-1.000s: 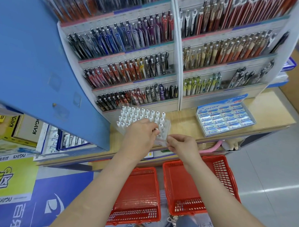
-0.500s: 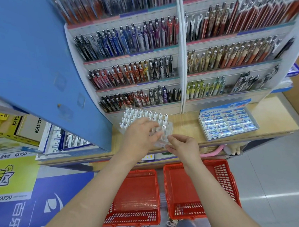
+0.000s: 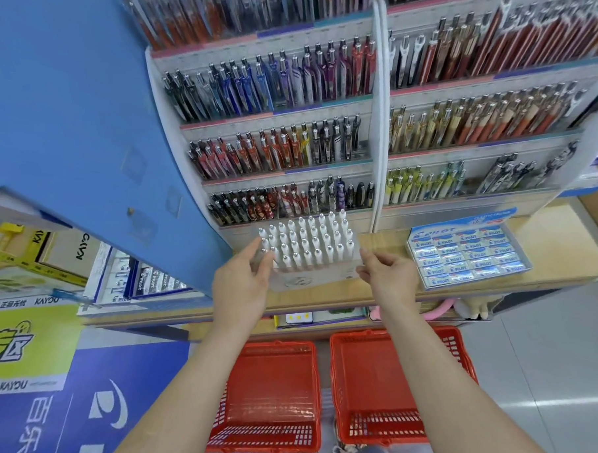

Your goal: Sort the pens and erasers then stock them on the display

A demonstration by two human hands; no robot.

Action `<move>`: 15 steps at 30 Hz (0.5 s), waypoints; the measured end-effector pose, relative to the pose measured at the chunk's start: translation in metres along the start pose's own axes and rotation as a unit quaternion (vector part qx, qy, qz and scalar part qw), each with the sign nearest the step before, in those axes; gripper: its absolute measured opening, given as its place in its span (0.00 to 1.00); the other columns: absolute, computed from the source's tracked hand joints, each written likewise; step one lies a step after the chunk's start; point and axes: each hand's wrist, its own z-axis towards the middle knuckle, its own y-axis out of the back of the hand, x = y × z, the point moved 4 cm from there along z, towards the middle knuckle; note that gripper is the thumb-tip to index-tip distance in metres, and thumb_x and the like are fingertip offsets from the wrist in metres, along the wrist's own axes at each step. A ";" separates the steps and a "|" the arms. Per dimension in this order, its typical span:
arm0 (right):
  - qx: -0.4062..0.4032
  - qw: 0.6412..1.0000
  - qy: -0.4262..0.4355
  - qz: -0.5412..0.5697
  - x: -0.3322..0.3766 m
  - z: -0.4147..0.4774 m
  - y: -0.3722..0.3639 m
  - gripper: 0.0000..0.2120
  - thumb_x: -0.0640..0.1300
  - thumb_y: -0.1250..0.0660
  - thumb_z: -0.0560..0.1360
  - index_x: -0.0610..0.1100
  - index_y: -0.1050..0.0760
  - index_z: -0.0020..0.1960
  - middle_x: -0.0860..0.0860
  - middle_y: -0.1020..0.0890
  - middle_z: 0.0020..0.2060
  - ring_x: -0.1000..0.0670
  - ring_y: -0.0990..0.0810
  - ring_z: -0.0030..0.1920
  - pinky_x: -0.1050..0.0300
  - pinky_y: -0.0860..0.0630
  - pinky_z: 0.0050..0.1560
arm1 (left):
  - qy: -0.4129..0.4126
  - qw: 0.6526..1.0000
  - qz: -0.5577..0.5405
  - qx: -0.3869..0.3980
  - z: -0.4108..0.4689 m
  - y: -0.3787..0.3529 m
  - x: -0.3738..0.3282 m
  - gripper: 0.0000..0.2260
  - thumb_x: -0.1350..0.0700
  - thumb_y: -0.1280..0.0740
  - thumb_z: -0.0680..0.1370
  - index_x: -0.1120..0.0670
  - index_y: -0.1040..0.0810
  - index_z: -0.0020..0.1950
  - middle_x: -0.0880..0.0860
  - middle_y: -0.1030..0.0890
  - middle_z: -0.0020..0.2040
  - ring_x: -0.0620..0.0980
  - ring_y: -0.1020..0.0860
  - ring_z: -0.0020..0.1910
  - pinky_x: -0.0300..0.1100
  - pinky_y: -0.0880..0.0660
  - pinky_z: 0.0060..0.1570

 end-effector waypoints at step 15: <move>-0.068 0.888 0.158 -0.427 -0.024 0.027 0.089 0.08 0.46 0.34 0.74 0.47 0.19 0.51 0.41 0.17 0.42 0.39 0.21 0.45 0.53 0.31 0.39 | 0.004 1.000 -0.013 -0.006 0.009 -0.011 -0.003 0.22 0.45 0.39 0.79 0.50 0.31 0.71 0.44 0.24 0.40 0.46 0.25 0.43 0.40 0.30 0.47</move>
